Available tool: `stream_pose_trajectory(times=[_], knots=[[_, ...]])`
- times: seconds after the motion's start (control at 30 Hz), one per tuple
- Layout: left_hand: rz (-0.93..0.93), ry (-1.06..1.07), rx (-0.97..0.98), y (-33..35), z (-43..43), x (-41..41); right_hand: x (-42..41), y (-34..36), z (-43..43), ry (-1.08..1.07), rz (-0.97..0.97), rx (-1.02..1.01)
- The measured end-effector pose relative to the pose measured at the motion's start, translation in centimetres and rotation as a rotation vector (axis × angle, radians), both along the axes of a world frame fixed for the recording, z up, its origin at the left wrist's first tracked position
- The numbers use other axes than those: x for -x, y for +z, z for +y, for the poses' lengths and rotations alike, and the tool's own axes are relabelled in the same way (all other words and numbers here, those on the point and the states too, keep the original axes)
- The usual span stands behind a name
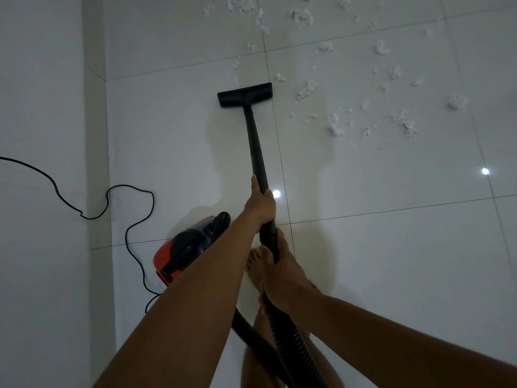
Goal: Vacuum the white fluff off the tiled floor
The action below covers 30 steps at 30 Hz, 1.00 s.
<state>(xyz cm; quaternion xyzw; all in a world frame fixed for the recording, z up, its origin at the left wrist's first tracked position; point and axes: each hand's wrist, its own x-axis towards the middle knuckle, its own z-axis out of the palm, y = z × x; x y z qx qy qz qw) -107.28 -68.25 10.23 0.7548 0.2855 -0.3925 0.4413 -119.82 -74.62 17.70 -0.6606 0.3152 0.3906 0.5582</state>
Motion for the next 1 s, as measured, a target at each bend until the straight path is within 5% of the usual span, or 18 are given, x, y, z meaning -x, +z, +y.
stream_pose_trajectory(times=[1.0], knots=[[-0.010,-0.036,-0.023,-2.6,1.3,0.8,1.8,-3.7,1.6,-0.015,-0.110,-0.015]])
